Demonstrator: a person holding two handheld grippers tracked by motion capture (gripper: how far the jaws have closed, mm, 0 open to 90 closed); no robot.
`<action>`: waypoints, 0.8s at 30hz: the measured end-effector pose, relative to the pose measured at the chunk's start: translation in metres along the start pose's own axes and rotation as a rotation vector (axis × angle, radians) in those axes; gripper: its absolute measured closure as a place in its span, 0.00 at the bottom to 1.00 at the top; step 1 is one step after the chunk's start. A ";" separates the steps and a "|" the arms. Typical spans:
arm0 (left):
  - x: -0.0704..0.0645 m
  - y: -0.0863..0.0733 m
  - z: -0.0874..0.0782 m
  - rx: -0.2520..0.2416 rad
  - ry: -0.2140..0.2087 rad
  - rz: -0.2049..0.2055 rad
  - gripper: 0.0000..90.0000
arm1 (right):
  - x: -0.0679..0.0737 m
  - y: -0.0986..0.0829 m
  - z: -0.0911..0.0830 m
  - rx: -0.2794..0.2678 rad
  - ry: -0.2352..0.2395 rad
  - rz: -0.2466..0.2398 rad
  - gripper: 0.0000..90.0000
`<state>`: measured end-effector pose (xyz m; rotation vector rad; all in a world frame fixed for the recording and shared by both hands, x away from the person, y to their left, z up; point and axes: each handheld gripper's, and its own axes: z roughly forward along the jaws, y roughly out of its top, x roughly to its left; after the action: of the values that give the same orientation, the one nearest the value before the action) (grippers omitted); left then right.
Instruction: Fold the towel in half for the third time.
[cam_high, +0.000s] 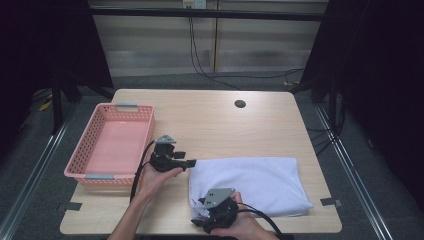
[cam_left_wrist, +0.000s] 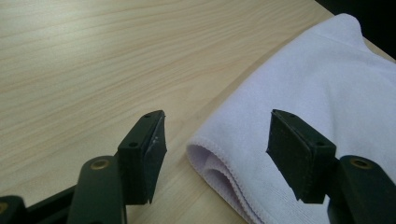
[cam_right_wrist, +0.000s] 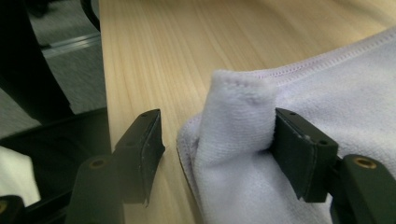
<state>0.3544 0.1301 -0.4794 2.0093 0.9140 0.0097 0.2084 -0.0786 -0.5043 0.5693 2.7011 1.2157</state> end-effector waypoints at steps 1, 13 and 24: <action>0.000 0.000 0.001 -0.004 0.003 -0.010 0.41 | 0.001 0.001 0.000 0.002 -0.007 -0.010 0.41; 0.009 -0.004 0.014 0.042 0.034 -0.048 0.32 | -0.009 0.001 -0.003 -0.002 -0.055 0.040 0.78; -0.005 -0.005 0.033 0.130 -0.017 0.070 0.56 | -0.015 0.001 -0.006 -0.008 -0.017 0.096 0.83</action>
<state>0.3590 0.1047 -0.5006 2.1581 0.8522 -0.0290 0.2213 -0.0882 -0.5000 0.7126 2.6819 1.2371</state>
